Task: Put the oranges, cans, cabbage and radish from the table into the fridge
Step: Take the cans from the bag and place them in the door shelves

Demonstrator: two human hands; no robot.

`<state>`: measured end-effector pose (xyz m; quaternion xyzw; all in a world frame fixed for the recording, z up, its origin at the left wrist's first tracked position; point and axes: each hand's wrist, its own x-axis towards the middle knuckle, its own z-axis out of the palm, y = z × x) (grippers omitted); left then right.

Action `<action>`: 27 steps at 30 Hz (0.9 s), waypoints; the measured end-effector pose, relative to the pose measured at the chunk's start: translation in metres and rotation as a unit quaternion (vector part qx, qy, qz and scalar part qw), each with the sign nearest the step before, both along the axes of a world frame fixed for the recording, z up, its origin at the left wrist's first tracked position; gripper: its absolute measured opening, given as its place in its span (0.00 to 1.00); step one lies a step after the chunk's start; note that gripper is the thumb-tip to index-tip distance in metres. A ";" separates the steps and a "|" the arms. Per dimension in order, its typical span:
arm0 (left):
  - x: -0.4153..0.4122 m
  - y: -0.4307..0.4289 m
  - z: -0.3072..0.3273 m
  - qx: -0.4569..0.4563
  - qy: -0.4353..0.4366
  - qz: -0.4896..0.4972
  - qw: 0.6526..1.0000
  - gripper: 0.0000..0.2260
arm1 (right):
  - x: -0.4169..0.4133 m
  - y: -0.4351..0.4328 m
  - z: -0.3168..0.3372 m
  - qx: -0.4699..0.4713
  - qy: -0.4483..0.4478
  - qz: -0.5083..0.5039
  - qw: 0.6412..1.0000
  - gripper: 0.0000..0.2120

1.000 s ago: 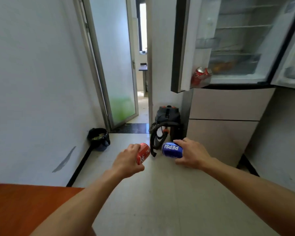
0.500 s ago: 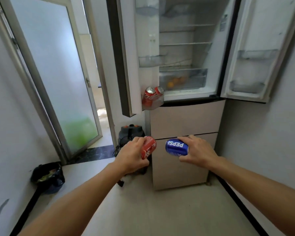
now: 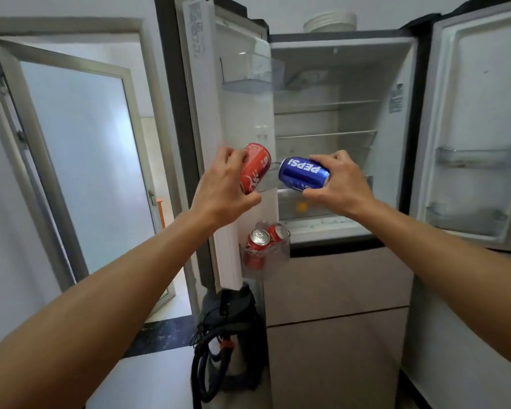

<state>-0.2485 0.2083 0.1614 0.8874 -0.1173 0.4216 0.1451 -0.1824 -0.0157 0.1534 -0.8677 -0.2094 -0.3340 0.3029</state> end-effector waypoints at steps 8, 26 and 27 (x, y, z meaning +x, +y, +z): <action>0.067 -0.011 0.030 0.031 0.000 0.086 0.996 0.29 | 0.113 0.030 0.039 0.028 -0.034 0.053 0.998 0.32; 0.142 -0.032 0.019 0.054 0.050 0.305 0.949 0.31 | 0.236 0.086 0.017 0.047 0.043 0.287 0.956 0.33; 0.142 -0.031 0.017 0.049 0.052 0.301 0.951 0.32 | 0.236 0.085 0.016 0.037 0.043 0.294 0.954 0.33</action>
